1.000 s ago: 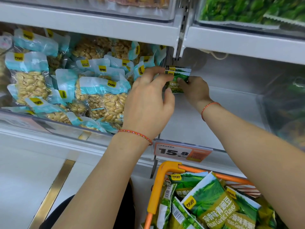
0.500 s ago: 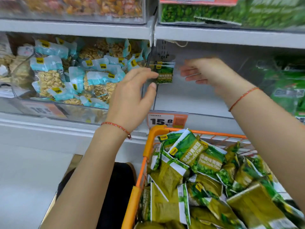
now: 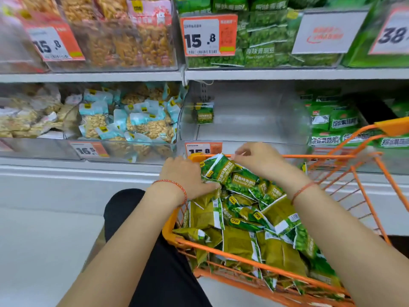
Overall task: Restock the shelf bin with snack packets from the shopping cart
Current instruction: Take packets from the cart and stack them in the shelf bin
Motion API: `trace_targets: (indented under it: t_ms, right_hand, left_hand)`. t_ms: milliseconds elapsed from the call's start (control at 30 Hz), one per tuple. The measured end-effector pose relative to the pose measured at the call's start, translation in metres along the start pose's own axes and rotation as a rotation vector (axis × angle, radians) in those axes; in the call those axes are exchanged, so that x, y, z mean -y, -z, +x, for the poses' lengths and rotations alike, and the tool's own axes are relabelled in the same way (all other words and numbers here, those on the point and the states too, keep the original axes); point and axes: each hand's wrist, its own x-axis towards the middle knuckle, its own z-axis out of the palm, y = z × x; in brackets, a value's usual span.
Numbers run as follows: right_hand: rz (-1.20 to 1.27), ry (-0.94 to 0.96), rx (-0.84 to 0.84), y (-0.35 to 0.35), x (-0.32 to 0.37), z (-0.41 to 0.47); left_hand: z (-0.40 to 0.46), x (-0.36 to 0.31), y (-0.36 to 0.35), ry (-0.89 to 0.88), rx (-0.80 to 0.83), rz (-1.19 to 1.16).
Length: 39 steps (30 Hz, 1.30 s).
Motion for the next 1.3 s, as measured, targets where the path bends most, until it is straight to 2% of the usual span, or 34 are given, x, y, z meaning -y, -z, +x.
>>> trace_targets:
  t_ms: [67, 200, 300, 400, 500, 567, 667, 867, 1000, 1100, 1167, 1300]
  right_hand:
    - [-0.056, -0.001, -0.005, -0.026, -0.003, -0.006]
    - [-0.067, 0.006, -0.128, -0.052, -0.003, -0.007]
    - [0.008, 0.042, -0.134, -0.053, -0.004, -0.006]
    - [0.244, -0.009, -0.102, -0.041, -0.016, -0.007]
    - [0.568, -0.057, -0.126, -0.025, -0.035, -0.007]
    - [0.736, -0.05, -0.109, -0.016, -0.045, -0.009]
    - [0.812, -0.04, -0.12, -0.01, -0.052, -0.017]
    - [1.032, -0.105, -0.17, -0.01, -0.055, -0.025]
    - [1.139, -0.175, -0.188, -0.007, -0.056, -0.025]
    - [1.06, -0.165, -0.202, -0.008, -0.057, -0.026]
    - [1.061, -0.153, -0.182, -0.01, -0.056, -0.027]
    - [1.237, -0.14, -0.096, -0.015, -0.052, -0.026]
  left_hand:
    - [-0.007, -0.01, -0.008, 0.002, 0.021, -0.026]
    - [-0.013, -0.025, -0.025, 0.017, -0.002, 0.018]
    - [-0.012, -0.021, -0.023, 0.026, -0.066, -0.098]
    - [-0.01, -0.009, -0.016, 0.103, -0.13, -0.452]
    - [-0.001, -0.001, -0.01, 0.118, -0.211, -1.033]
    - [0.0, -0.008, -0.004, 0.085, -0.181, -1.317]
    - [-0.001, -0.031, 0.002, 0.065, -0.086, -1.577]
    - [0.008, -0.049, 0.002, 0.152, -0.008, -1.823]
    - [0.012, -0.052, 0.004, 0.199, -0.089, -1.943]
    - [0.016, -0.05, 0.001, 0.249, -0.126, -1.889]
    - [0.016, -0.054, 0.002, 0.235, -0.097, -2.011]
    - [0.015, -0.065, 0.003, 0.264, -0.143, -2.117]
